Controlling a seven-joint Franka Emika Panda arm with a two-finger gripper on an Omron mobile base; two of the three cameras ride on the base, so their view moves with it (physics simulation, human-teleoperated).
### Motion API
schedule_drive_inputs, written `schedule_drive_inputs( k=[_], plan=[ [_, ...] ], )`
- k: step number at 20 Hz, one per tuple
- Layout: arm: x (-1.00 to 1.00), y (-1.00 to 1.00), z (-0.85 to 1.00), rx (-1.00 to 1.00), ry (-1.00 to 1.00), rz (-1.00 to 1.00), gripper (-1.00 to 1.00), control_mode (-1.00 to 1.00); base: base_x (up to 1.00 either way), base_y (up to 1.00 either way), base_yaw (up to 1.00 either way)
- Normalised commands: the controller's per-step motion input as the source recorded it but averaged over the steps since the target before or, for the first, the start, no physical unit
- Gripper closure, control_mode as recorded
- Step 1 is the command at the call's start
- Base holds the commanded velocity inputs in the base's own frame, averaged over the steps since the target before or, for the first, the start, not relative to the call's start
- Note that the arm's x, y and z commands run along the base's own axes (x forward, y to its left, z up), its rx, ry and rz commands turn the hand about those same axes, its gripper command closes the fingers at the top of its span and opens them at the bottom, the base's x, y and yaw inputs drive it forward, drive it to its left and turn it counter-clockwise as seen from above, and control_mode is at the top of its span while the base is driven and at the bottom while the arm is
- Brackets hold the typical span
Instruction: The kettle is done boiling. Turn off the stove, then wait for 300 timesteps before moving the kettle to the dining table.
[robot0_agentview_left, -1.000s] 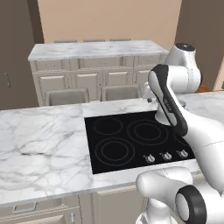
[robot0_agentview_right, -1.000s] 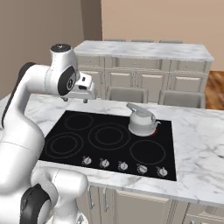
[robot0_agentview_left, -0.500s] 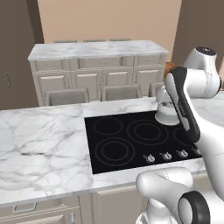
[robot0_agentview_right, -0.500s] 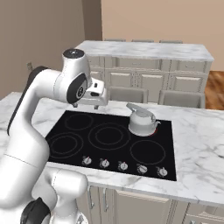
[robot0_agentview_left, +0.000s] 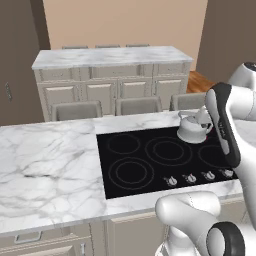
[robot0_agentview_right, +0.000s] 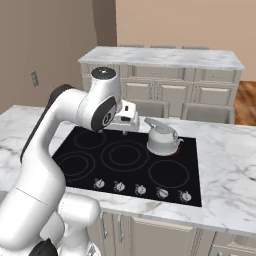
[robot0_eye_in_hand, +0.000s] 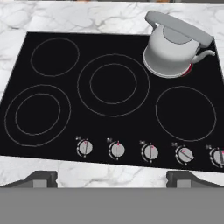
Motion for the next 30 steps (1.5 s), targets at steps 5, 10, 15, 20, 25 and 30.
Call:
schedule_drive_inputs(
  k=[5,10,15,20,25,30],
  plan=[
    [-0.03,-0.61,-0.29,-0.01,0.0,0.0,-1.0,-1.0,0.0,0.0,0.0],
    [0.0,-0.65,-0.29,-0.02,0.0,0.0,-1.0,-1.0,0.0,0.0,0.0],
    [0.0,-0.6,-0.31,-0.04,0.0,0.0,-1.0,-1.0,0.0,0.0,0.0],
    [0.0,-0.52,-0.34,-0.04,0.03,0.02,-1.0,-1.0,0.0,0.0,0.0],
    [0.0,-0.39,-0.4,-0.04,0.08,0.08,-1.0,-1.0,0.0,0.0,0.0],
    [0.0,-0.25,-0.4,-0.03,0.1,0.1,-1.0,-1.0,0.0,0.0,0.0]
  ],
)
